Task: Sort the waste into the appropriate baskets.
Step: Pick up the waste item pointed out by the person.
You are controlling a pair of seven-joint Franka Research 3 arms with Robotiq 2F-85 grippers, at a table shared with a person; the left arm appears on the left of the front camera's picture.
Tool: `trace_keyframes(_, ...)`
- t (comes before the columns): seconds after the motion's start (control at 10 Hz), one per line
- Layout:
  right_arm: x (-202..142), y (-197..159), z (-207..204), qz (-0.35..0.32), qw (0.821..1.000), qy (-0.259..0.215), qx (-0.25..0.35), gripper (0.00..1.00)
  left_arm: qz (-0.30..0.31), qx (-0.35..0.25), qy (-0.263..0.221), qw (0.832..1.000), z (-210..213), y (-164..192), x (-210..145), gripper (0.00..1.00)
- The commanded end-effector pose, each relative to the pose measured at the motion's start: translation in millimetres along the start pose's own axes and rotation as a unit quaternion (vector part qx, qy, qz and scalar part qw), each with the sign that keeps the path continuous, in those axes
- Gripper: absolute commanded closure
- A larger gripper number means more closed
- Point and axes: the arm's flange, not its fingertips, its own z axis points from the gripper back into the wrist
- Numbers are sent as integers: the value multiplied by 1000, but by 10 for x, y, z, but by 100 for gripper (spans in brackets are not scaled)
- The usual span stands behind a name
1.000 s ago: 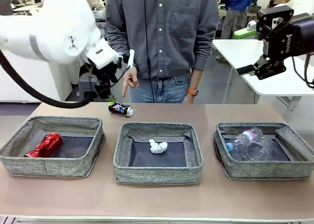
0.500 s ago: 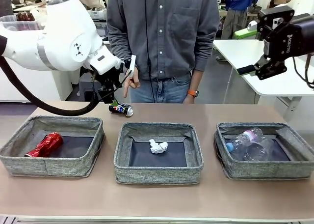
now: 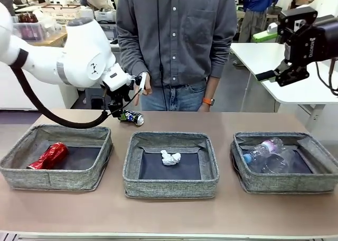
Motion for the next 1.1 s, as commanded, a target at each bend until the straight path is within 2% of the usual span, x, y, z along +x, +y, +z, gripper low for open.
trace_keyframes(0.0, 13, 29, 9, 4, 1000, 0, 6, 0, -6, 6, 2, 1000, -83, 210, -44, 0)
trace_keyframes(0.4, 13, 29, 9, 4, 1000, 0, 6, 0, -25, -13, 0, 1000, -568, 615, -409, 0)
trace_keyframes(0.7, 13, 29, 9, 4, 1000, 0, 6, 0, -16, -50, -5, 999, -942, 676, -583, 0)
trace_keyframes(1.0, 13, 29, 9, 4, 1000, 0, 6, 0, -5, -64, 1, 998, -1090, 667, -593, 0)
